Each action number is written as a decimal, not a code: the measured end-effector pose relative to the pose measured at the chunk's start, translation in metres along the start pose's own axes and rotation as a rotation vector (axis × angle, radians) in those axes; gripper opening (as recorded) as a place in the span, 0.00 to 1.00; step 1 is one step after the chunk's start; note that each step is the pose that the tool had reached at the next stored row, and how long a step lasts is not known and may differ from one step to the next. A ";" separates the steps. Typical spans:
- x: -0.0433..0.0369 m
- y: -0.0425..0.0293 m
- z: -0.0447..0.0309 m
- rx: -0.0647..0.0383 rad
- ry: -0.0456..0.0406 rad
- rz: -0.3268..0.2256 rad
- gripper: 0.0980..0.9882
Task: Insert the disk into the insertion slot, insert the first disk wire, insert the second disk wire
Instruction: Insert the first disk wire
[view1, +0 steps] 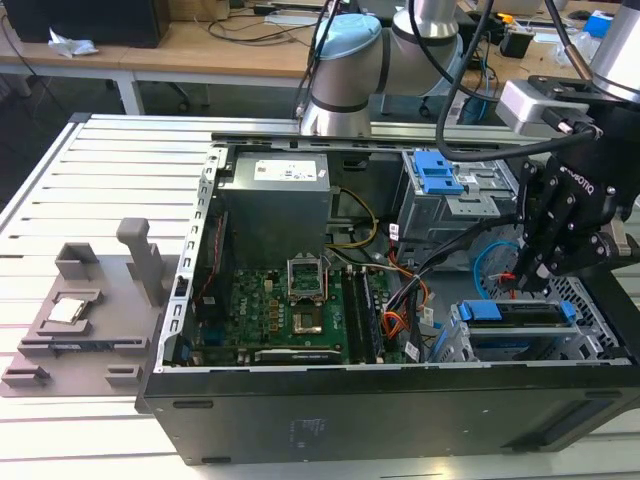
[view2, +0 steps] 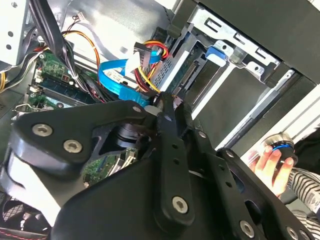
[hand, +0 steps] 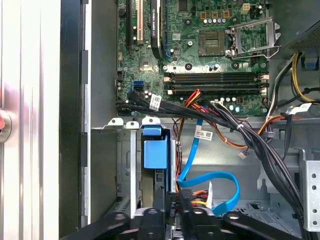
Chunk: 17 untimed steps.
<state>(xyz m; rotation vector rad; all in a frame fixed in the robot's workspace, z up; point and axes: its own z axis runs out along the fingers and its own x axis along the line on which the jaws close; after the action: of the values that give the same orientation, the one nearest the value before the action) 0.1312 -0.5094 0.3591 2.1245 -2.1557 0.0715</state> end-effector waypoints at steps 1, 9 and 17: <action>0.0000 0.0000 0.0000 0.000 0.0002 0.000 0.07; 0.0053 -0.0001 0.0006 0.000 0.0008 0.000 0.07; 0.0091 -0.0007 0.0035 0.000 -0.0021 0.000 0.07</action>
<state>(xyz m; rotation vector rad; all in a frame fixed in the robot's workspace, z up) 0.1317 -0.5189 0.3566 2.1256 -2.1568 0.0692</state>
